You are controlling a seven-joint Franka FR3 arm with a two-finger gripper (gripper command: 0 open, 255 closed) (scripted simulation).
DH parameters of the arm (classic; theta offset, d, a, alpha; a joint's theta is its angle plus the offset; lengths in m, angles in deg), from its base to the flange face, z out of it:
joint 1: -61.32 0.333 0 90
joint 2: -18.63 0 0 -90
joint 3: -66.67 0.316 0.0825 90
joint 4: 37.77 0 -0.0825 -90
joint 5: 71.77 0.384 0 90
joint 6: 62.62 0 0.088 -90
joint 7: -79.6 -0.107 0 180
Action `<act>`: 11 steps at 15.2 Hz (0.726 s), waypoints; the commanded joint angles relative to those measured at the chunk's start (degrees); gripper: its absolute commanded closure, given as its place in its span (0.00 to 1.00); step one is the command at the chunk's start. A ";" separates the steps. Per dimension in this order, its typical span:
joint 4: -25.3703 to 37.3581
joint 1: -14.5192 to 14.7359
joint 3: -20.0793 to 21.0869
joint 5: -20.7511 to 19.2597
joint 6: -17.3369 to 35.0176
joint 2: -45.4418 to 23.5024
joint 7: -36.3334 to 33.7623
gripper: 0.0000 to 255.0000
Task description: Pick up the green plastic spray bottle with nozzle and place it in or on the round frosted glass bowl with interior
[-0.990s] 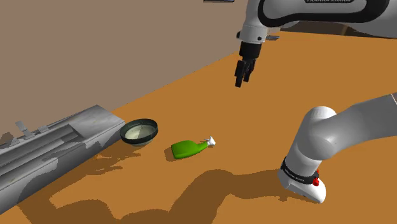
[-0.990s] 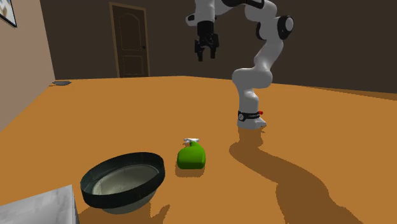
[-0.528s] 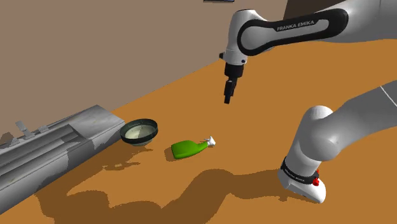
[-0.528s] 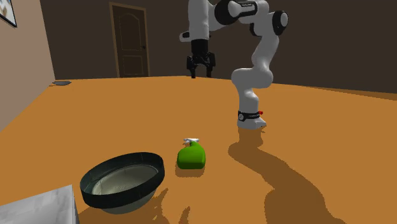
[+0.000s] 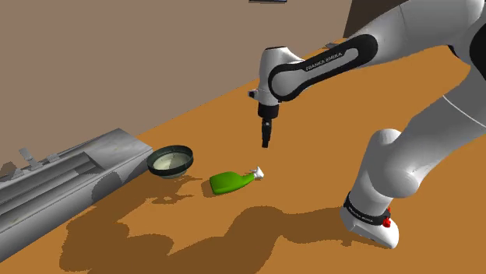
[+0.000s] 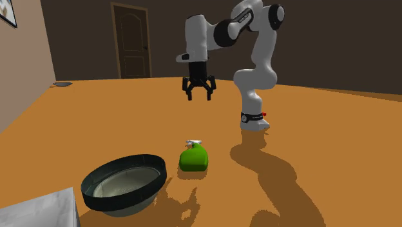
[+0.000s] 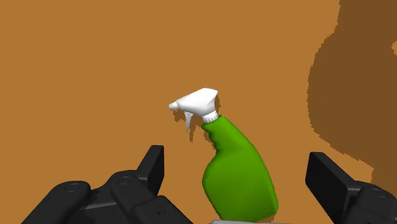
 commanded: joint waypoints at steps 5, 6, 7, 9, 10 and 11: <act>-0.49 3.77 0.26 0.66 12.13 -12.04 8.94 0.00; -0.30 4.33 0.39 0.83 13.97 -14.15 10.41 0.00; -0.04 4.86 0.56 1.00 15.78 -16.29 11.87 0.00; 0.64 5.87 0.97 1.35 19.29 -20.62 14.76 0.00; 1.07 6.32 1.23 1.51 20.99 -22.81 16.18 0.00; 1.55 6.73 1.54 1.65 22.65 -25.01 17.57 0.00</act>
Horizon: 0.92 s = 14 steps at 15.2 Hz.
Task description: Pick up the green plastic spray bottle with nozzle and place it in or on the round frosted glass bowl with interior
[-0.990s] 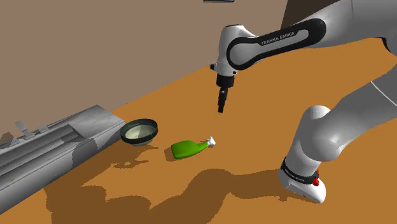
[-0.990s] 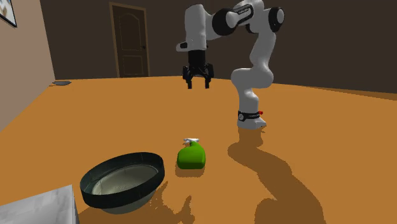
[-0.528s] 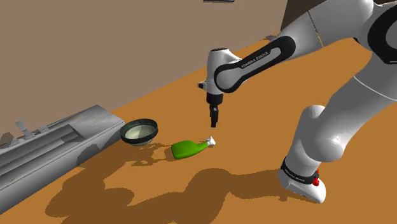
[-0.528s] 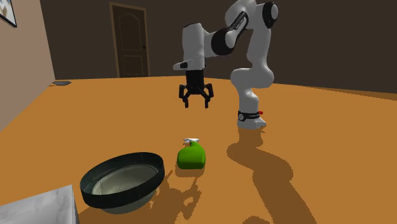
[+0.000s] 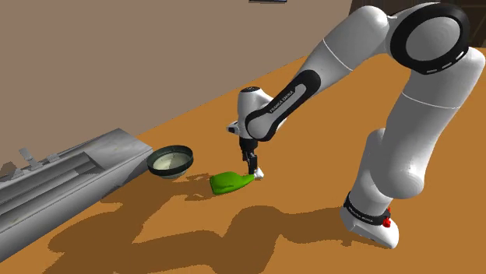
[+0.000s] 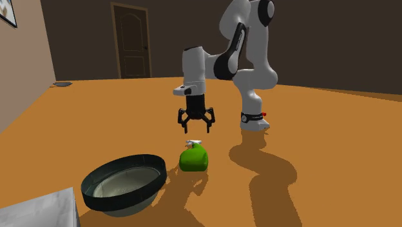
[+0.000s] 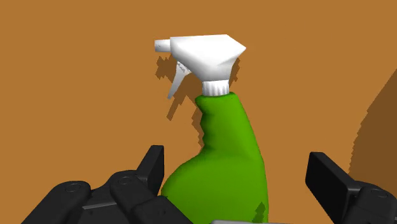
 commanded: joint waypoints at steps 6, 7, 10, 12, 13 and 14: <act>0.04 0.98 1.04 1.29 7.71 -7.79 2.87 0.00; 0.00 0.99 1.10 1.50 8.53 -8.57 3.02 0.00; -0.05 0.99 1.21 1.84 9.82 -9.82 3.26 0.00; -0.04 0.99 1.22 1.84 9.82 -9.83 3.26 0.00; -0.04 0.99 1.22 1.84 9.82 -9.83 3.26 0.00; -0.04 0.99 1.22 1.84 9.82 -9.83 3.26 0.00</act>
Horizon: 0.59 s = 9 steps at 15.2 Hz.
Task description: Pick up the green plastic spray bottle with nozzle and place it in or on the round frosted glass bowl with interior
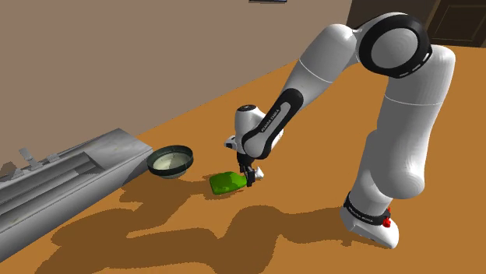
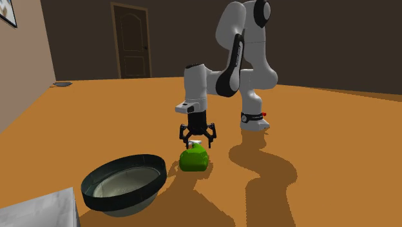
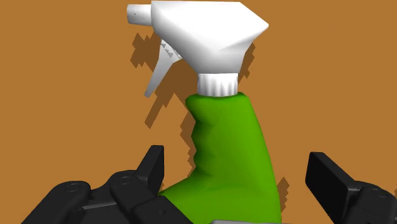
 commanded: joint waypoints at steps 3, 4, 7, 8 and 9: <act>-0.01 0.00 0.00 0.00 0.01 -0.01 0.01 1.00; -0.01 0.00 0.00 0.00 0.01 -0.01 0.01 1.00; -0.01 0.00 0.00 0.00 0.02 -0.01 0.01 1.00; -0.01 0.00 0.00 0.00 0.02 -0.01 0.01 1.00; -0.01 0.00 0.00 0.00 0.02 -0.01 0.01 1.00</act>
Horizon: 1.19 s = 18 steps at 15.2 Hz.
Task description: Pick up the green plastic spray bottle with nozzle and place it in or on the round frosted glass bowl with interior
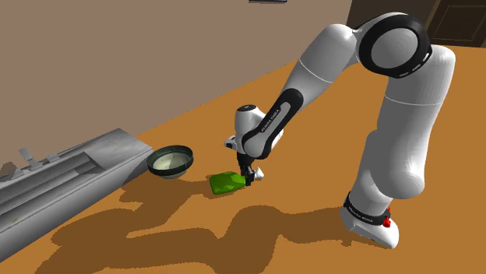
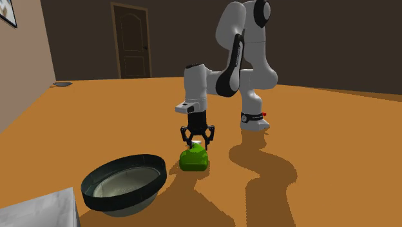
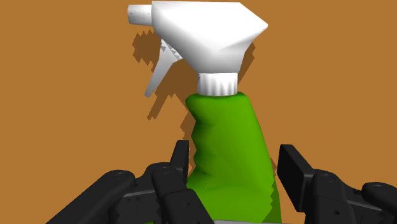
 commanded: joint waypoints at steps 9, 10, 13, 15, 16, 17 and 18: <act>0.25 0.06 -0.28 -1.21 -4.91 4.70 -1.04 1.00; 0.34 0.05 -0.31 -1.39 -5.74 5.45 -1.19 1.00; 0.70 0.02 -0.36 -1.87 -8.25 7.62 -1.61 1.00; 1.01 -0.01 -0.38 -2.15 -9.94 9.01 -1.87 1.00; 1.18 -0.03 -0.38 -2.29 -10.79 9.68 -1.99 1.00; 1.37 -0.05 -0.39 -2.41 -11.63 10.34 -2.10 1.00; 1.58 -0.06 -0.39 -2.53 -12.48 10.99 -2.22 1.00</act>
